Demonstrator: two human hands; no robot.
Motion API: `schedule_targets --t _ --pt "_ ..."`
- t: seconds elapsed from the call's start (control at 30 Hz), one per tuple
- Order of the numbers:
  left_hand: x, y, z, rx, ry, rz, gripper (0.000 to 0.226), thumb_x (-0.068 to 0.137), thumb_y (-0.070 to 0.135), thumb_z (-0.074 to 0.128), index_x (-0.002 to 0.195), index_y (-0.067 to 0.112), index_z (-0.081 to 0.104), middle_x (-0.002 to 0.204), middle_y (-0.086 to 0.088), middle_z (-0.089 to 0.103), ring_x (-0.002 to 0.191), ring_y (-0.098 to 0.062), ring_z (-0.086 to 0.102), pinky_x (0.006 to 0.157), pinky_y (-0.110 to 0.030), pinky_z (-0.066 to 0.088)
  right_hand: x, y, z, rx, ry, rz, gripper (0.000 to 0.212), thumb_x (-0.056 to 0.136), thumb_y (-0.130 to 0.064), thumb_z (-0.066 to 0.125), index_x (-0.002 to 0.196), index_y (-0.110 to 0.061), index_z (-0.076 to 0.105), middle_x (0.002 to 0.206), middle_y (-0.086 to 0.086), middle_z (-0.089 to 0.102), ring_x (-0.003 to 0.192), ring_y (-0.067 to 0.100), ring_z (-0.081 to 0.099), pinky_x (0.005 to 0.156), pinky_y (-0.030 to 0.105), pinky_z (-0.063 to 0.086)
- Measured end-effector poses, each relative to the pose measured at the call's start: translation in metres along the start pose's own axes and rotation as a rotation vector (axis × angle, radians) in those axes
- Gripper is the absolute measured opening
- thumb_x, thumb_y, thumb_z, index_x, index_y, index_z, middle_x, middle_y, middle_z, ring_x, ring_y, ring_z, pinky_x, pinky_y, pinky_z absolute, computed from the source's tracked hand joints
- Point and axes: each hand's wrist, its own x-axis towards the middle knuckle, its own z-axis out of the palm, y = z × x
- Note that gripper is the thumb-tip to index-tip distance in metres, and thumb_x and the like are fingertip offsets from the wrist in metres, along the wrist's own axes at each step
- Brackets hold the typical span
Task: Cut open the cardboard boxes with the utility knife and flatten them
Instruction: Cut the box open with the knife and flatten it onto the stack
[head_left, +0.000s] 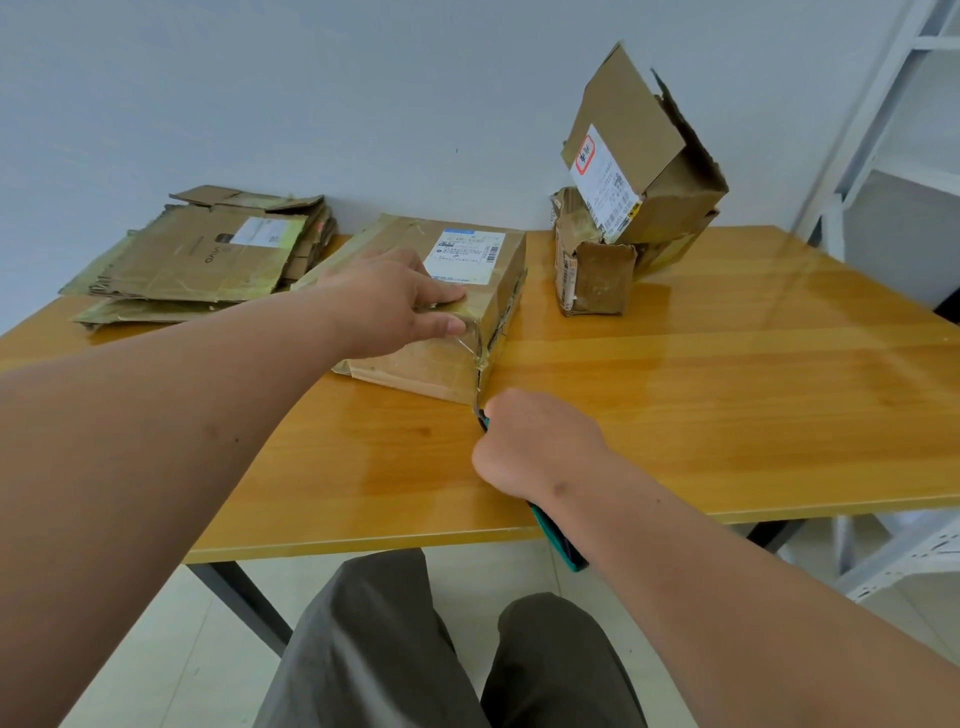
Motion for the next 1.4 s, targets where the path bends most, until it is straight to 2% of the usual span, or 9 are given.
schedule_targets --t 0.4,0.5,0.6,0.73,0.83,0.97,1.07,1.2,1.4 --pt "-0.002 0.012 -0.001 -0.019 0.032 -0.077 0.079 0.067 0.091 0.034 0.130 0.046 0.049 0.130 0.007 0.045 0.122 -0.021 0.041 0.094 -0.048 0.045 0.005 0.030 -0.020 0.106 -0.065 0.041 0.007 0.079 -0.017 0.045 0.077 -0.020 0.051 0.074 0.003 0.059 0.064 0.023 0.060 0.056 0.036 0.049" --pt "0.000 0.024 -0.002 0.025 0.055 -0.105 0.068 0.071 0.086 0.041 0.121 0.042 0.052 0.120 0.006 0.048 0.113 -0.022 0.045 0.090 -0.049 0.047 0.011 0.050 -0.026 0.090 0.011 0.086 0.031 0.095 -0.027 0.039 0.123 -0.027 0.053 0.103 0.002 0.066 0.088 0.027 0.065 0.076 0.041 0.055" --pt "-0.002 0.021 -0.008 -0.052 0.083 -0.031 0.050 0.077 0.071 0.053 0.113 0.036 0.056 0.103 0.013 0.050 0.097 -0.017 0.053 0.080 -0.039 0.051 0.020 0.065 -0.027 -0.024 -0.021 0.166 0.056 0.103 -0.039 0.025 0.155 -0.036 0.005 0.136 0.008 0.054 0.119 0.032 0.053 0.103 0.050 0.038" --pt "-0.015 0.000 -0.016 -0.155 0.038 0.067 0.040 0.079 0.042 0.066 0.118 0.039 0.060 0.099 0.017 0.055 0.086 -0.006 0.053 0.066 -0.026 0.045 0.030 0.082 -0.033 -0.251 -0.037 0.282 0.063 0.100 -0.034 0.027 0.153 -0.045 -0.005 0.144 0.011 0.037 0.125 0.033 0.044 0.107 0.051 0.025" --pt "-0.022 -0.017 -0.019 -0.310 -0.043 0.070 0.046 0.080 0.024 0.069 0.122 0.043 0.061 0.117 0.018 0.055 0.095 -0.001 0.052 0.074 -0.019 0.039 0.030 0.087 -0.034 -0.370 0.089 0.291 0.057 0.095 -0.034 0.038 0.150 -0.041 0.024 0.133 0.007 0.041 0.122 0.032 0.041 0.102 0.049 0.027" --pt "-0.024 -0.029 -0.018 -0.400 -0.039 -0.012 0.051 0.082 0.010 0.062 0.118 0.046 0.062 0.117 0.019 0.051 0.096 -0.003 0.051 0.078 -0.022 0.039 0.025 0.074 -0.027 -0.210 0.536 -0.123 0.037 0.090 -0.020 0.056 0.126 -0.022 0.062 0.110 0.002 0.052 0.104 0.024 0.049 0.090 0.042 0.037" --pt "-0.023 -0.030 -0.012 -0.343 -0.001 -0.025 0.050 0.084 0.009 0.058 0.121 0.043 0.059 0.114 0.012 0.051 0.089 -0.004 0.052 0.068 -0.023 0.045 0.020 0.056 -0.018 -0.220 0.576 -0.367 0.041 0.083 -0.008 0.063 0.123 -0.014 0.064 0.110 0.003 0.057 0.101 0.023 0.054 0.087 0.040 0.045" --pt "-0.022 -0.030 -0.008 -0.293 0.018 -0.036 0.044 0.085 0.018 0.059 0.124 0.039 0.058 0.125 0.006 0.058 0.107 -0.018 0.054 0.091 -0.038 0.049 0.024 0.046 -0.009 -0.299 0.543 -0.290 0.050 0.086 -0.014 0.061 0.135 -0.019 0.054 0.129 -0.001 0.053 0.121 0.021 0.048 0.104 0.041 0.034" --pt "-0.017 -0.024 -0.004 -0.220 0.087 -0.023 0.029 0.090 0.044 0.057 0.116 0.035 0.062 0.119 0.009 0.063 0.087 -0.014 0.061 0.080 -0.038 0.054 0.030 0.044 -0.003 -0.322 0.571 -0.244 0.038 0.079 -0.014 0.065 0.116 -0.023 0.059 0.113 -0.003 0.054 0.107 0.020 0.051 0.098 0.043 0.033"
